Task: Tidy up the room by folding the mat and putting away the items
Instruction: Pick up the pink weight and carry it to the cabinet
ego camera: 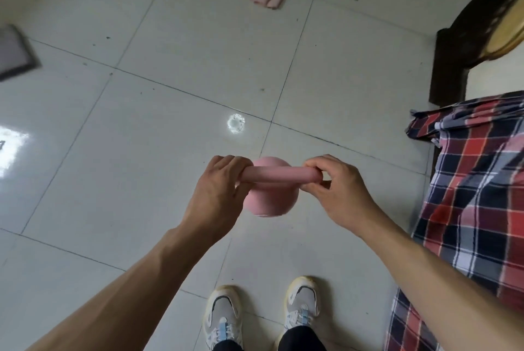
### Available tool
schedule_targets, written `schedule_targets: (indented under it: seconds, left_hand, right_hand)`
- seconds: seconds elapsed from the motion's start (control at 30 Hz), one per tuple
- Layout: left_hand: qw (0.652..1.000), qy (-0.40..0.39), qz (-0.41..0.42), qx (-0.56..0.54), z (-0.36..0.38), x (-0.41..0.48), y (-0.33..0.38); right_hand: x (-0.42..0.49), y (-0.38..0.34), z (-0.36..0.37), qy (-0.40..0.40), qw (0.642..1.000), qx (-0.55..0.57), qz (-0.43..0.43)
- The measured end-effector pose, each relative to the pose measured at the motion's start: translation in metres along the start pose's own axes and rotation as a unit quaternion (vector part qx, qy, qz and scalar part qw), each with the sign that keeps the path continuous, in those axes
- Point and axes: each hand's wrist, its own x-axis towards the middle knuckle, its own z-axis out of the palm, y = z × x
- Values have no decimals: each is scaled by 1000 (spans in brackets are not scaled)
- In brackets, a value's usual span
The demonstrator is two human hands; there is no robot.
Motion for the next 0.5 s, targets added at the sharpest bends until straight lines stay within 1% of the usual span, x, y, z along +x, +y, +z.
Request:
schedule_targets:
  seconds: [0.17, 0.3, 0.5]
  left_hand:
    - [998, 37, 31, -43, -91, 11, 58]
    - [995, 54, 30, -82, -172, 19, 113]
    - [990, 57, 17, -130, -298, 13, 203]
  right_hand:
    - [3, -93, -60, 8, 999, 31, -43]
    - [-2, -180, -116, 12, 997, 57, -56]
    - [-32, -320, -207, 3, 996, 36, -84]
